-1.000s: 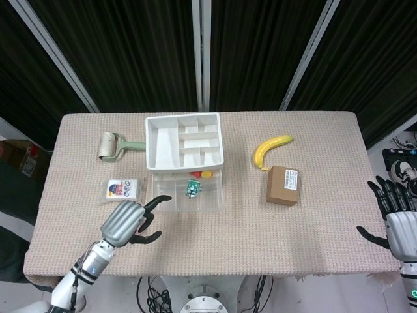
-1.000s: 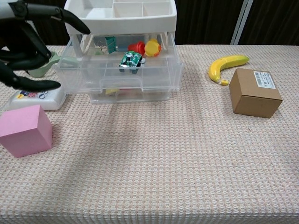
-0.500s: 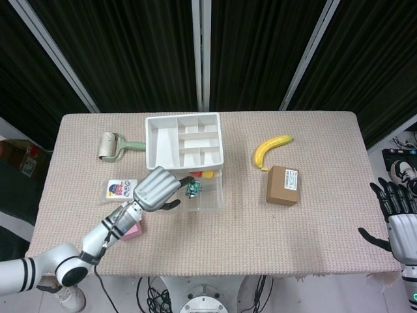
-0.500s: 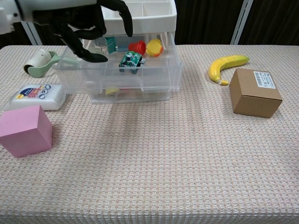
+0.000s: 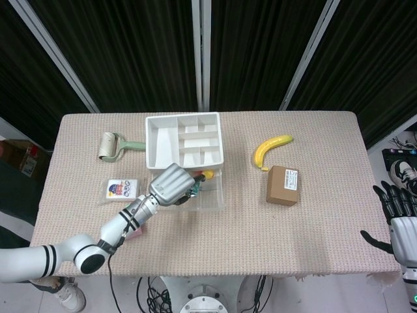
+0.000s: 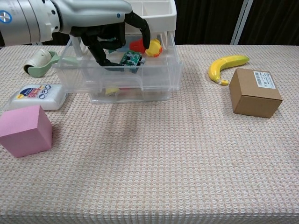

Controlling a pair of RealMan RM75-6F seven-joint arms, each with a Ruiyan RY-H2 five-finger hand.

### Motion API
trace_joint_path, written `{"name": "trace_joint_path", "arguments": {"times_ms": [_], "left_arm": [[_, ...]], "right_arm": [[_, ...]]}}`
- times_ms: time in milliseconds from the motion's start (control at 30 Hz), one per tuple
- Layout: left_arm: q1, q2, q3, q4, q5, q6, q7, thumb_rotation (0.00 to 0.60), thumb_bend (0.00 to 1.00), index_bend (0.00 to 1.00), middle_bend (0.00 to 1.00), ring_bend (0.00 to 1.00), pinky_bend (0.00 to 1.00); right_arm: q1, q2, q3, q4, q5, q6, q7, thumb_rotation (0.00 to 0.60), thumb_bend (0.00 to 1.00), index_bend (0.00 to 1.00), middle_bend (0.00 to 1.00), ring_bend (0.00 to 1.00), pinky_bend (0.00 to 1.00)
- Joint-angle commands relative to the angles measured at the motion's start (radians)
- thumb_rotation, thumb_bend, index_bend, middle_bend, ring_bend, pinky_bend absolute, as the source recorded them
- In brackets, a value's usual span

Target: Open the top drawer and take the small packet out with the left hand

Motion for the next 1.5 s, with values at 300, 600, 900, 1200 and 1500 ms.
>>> {"name": "trace_joint_path", "arguments": {"times_ms": [300,600,900,1200,1500], "left_arm": [[-0.025,-0.037,0.04,0.029,-0.019,0.046,0.071,0.6,0.31,0.39,0.89,0.98,1.0],[0.0,-0.018,0.051,0.003,0.065,0.145,0.063,0.6,0.35,0.48,0.9,0.98,1.0],[0.009,-0.005,0.085,-0.079,0.343,0.264,0.053,0.6,0.35,0.48,0.9,0.98,1.0],[-0.075,-0.227,0.159,0.055,0.486,0.149,0.067,0.6,0.36,0.48,0.89,0.98,1.0],[-0.121,-0.395,0.14,0.219,0.368,0.002,0.119,0.6,0.36,0.44,0.89,0.97,1.0]], "right_arm": [[-0.002,-0.009,-0.002,0.019,0.0,-0.004,0.017,0.6,0.04,0.0,0.0,0.0,0.0],[-0.008,-0.015,-0.003,0.037,-0.005,0.003,0.036,0.6,0.04,0.0,0.0,0.0,0.0],[-0.009,-0.018,-0.005,0.039,-0.014,0.007,0.033,0.6,0.04,0.0,0.0,0.0,0.0],[-0.018,-0.012,-0.01,0.027,-0.017,0.013,0.019,0.6,0.04,0.0,0.0,0.0,0.0],[-0.029,-0.019,-0.014,0.042,-0.009,0.017,0.034,0.6,0.04,0.0,0.0,0.0,0.0]]}}
